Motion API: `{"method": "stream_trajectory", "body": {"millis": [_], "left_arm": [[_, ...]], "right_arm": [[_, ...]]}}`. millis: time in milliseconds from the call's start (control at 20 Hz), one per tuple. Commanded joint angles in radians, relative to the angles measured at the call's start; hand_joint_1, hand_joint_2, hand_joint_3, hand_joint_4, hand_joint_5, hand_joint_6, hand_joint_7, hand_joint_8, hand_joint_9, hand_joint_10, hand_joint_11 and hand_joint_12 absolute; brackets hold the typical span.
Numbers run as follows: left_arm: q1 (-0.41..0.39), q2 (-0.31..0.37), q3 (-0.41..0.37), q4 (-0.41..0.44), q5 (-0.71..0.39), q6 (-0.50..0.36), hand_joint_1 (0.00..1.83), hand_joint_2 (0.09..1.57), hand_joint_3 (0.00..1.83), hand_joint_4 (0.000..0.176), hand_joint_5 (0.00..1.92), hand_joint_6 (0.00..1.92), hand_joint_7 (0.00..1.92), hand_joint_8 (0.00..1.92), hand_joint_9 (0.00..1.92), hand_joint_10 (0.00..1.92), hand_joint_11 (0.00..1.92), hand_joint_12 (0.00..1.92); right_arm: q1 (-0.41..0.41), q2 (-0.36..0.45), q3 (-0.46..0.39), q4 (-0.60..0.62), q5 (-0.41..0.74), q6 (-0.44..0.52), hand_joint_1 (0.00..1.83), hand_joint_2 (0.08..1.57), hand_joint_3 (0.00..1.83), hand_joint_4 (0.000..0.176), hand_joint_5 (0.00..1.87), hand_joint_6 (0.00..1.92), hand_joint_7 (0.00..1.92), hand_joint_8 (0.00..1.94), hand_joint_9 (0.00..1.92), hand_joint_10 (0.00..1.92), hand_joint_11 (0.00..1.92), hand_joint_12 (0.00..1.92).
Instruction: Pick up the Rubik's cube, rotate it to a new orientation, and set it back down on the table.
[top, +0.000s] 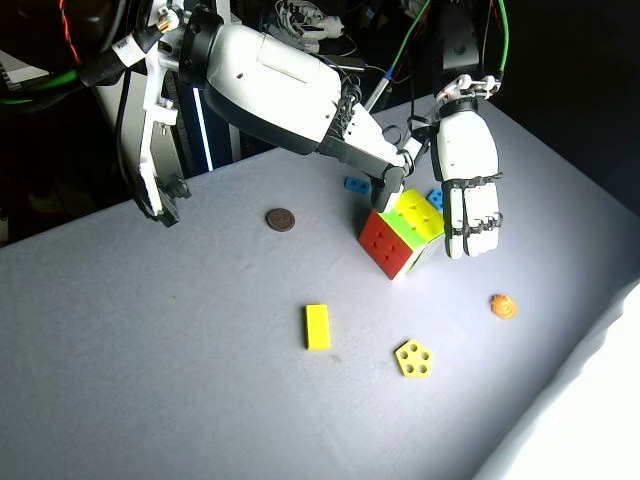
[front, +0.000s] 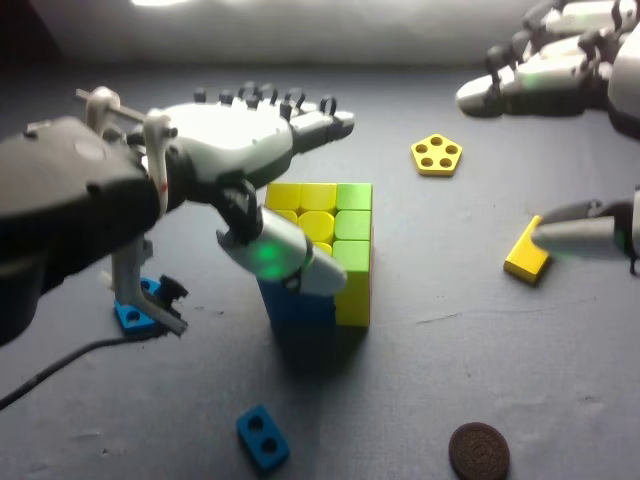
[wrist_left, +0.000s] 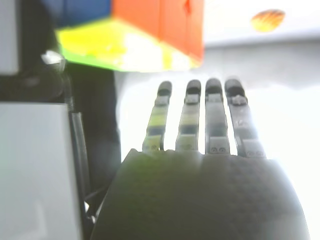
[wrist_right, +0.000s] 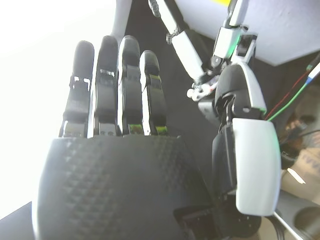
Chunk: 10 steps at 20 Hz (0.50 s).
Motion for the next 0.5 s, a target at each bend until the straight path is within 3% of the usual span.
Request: {"method": "stream_trajectory", "body": {"millis": [0,100,200,250,400,450], "left_arm": [[-0.024,0.016,-0.002,-0.001,-0.018,0.039,0.64,0.85,0.00,0.122,0.00,0.00,0.00,0.00,0.00,0.00,0.00,0.00],[-0.053,0.045,-0.022,-0.033,-0.001,0.081,0.63,0.84,0.00,0.098,0.00,0.00,0.00,0.00,0.00,0.00,0.01,0.01],[-0.073,0.074,-0.045,-0.061,0.000,0.110,0.61,0.83,0.00,0.091,0.00,0.00,0.00,0.00,0.00,0.00,0.03,0.02],[-0.094,0.091,-0.059,-0.139,-0.001,0.197,0.60,0.84,0.00,0.085,0.00,0.00,0.00,0.00,0.00,0.00,0.02,0.02],[-0.130,0.128,-0.083,-0.239,-0.005,0.305,0.59,0.85,0.00,0.075,0.00,0.00,0.00,0.00,0.00,0.00,0.04,0.03],[-0.137,0.143,-0.095,-0.252,-0.011,0.313,0.59,0.84,0.01,0.074,0.00,0.00,0.00,0.00,0.00,0.00,0.01,0.19]], "right_arm": [[-0.014,0.007,-0.003,-0.035,-0.070,0.007,0.46,1.12,0.00,0.000,0.36,0.01,0.46,0.00,0.21,0.77,0.00,1.27],[-0.051,-0.002,0.017,-0.035,-0.103,0.015,0.44,1.12,0.00,0.000,0.35,0.00,0.45,0.00,0.20,0.75,0.00,1.18],[-0.051,-0.006,0.027,-0.035,-0.105,0.020,0.43,1.13,0.00,0.000,0.35,0.00,0.43,0.00,0.20,0.70,0.00,1.16],[-0.052,-0.009,0.031,-0.035,-0.106,0.020,0.43,1.12,0.00,0.000,0.35,0.00,0.43,0.00,0.19,0.69,0.00,1.16],[-0.058,-0.022,0.057,-0.035,-0.114,0.020,0.46,1.12,0.00,0.000,0.33,0.00,0.38,0.00,0.19,0.50,0.00,0.92],[-0.061,-0.031,0.079,-0.035,-0.114,0.026,0.46,1.12,0.00,0.000,0.32,0.00,0.36,0.00,0.21,0.39,0.00,0.86]]}}
